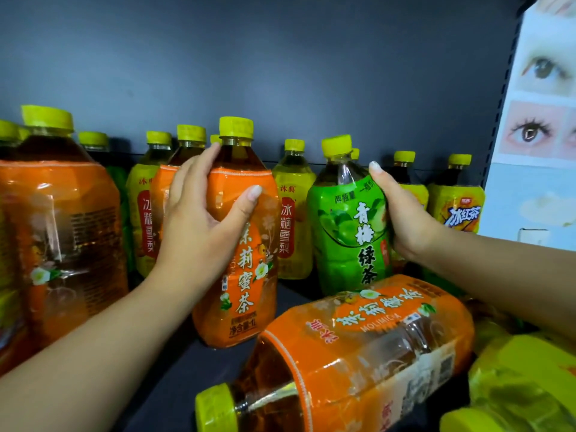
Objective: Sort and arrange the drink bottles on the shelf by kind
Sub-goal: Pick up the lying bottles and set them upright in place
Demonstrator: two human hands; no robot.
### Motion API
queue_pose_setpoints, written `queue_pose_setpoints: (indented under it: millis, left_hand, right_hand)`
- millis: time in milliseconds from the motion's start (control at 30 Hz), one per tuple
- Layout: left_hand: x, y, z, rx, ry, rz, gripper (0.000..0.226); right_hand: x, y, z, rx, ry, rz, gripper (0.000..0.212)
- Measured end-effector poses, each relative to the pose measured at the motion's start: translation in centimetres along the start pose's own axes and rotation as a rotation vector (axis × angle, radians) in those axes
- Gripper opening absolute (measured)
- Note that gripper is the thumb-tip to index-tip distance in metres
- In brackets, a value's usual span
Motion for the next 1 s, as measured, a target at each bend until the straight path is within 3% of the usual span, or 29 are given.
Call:
queue_pose_setpoints:
  millis: [67, 200, 333, 467, 700, 1000]
  left_hand:
    - [0.0, 0.1, 0.0, -0.007, -0.002, -0.005, 0.07]
    - [-0.3, 0.0, 0.2, -0.05, -0.05, 0.011, 0.056]
    - [-0.5, -0.2, -0.6, -0.138, -0.093, 0.021, 0.057]
    - [-4.2, -2.0, -1.5, -0.286, 0.109, 0.339, 0.081]
    - [-5.6, -1.9, 0.3, -0.188, 0.252, 0.588, 0.085]
    - [-6.2, -1.2, 0.7, -0.129, 0.26, 0.581, 0.083]
  right_hand:
    - [0.1, 0.4, -0.3, 0.001, 0.019, 0.0, 0.044]
    - [0.1, 0.6, -0.2, 0.023, -0.057, 0.032, 0.038]
    - [-0.5, 0.3, 0.8, 0.09, -0.204, 0.066, 0.083]
    - [-0.6, -0.5, 2.0, 0.163, -0.481, 0.004, 0.068]
    - [0.2, -0.5, 2.5, 0.162, -0.631, -0.182, 0.076]
    - [0.0, -0.6, 3.2, 0.161, -0.796, -0.095, 0.081]
Point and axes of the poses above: each hand's wrist, its own y-axis towards the middle knuckle, its own x-axis out of the back of the hand, z = x × y, the point moved 7 cm from there along y, towards the middle knuckle, and after that the axes turned 3 degrees about -y, right-handed, at the moved point
